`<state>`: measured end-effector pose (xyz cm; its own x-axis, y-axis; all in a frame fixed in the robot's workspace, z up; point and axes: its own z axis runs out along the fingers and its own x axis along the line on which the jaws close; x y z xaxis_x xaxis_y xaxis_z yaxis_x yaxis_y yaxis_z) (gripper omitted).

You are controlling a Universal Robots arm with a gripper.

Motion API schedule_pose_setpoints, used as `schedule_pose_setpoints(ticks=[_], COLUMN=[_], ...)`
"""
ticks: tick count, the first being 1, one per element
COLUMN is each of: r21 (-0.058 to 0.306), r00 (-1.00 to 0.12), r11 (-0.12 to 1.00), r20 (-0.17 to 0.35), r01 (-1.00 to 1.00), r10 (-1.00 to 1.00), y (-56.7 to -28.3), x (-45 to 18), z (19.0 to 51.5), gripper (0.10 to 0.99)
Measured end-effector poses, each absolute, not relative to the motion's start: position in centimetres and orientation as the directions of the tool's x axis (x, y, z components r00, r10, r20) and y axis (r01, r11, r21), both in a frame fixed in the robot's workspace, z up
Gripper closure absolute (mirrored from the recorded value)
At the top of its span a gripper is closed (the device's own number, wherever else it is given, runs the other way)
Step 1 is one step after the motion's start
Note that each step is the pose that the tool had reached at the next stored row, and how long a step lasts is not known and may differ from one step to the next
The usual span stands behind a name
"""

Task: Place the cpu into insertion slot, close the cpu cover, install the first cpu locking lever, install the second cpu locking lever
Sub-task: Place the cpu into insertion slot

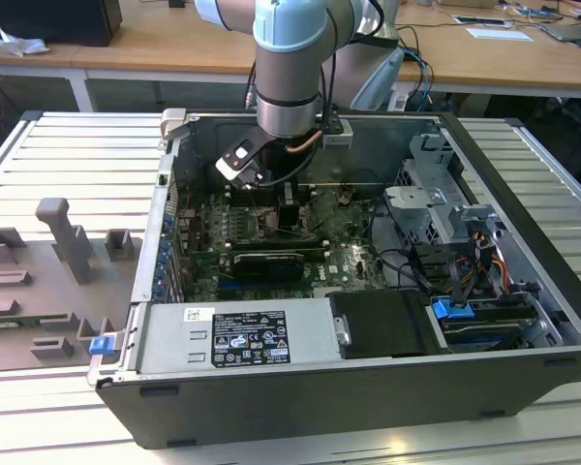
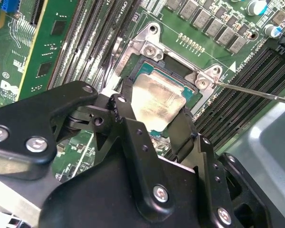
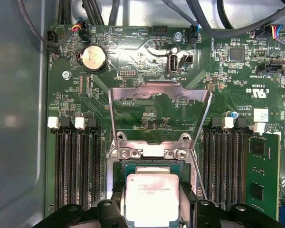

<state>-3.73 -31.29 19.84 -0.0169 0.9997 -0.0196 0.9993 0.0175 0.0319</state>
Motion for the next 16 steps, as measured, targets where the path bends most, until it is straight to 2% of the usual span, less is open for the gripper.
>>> schedule_pose_setpoints(ticks=[6, 7, 16], r21=[0.032, 0.032, 0.032], r00=[-0.020, -0.020, -0.020], r11=[0.021, 0.021, 0.021], r20=[-0.021, -0.021, -0.021], r01=[0.999, 0.999, 0.999], r10=[1.000, 1.000, 1.000], y=[-31.3, -31.3, -31.3], x=[-3.7, -3.7, -3.7], z=[19.8, 19.8, 21.0], gripper=[0.533, 0.471, 0.486])
